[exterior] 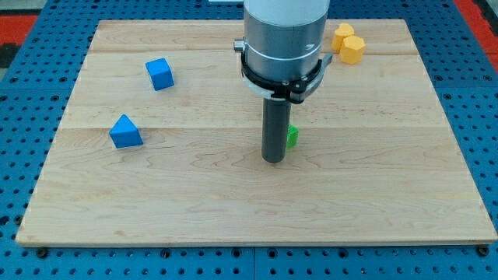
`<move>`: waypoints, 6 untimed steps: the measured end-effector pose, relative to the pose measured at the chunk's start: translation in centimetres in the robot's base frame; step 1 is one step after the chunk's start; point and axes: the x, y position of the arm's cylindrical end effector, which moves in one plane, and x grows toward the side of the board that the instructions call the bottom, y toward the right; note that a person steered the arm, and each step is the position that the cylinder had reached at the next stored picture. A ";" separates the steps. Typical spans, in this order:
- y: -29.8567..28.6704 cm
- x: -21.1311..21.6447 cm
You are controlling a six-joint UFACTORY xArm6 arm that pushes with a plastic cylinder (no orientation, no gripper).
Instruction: Push the yellow hexagon down a bit
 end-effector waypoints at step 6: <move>17.1 -26.5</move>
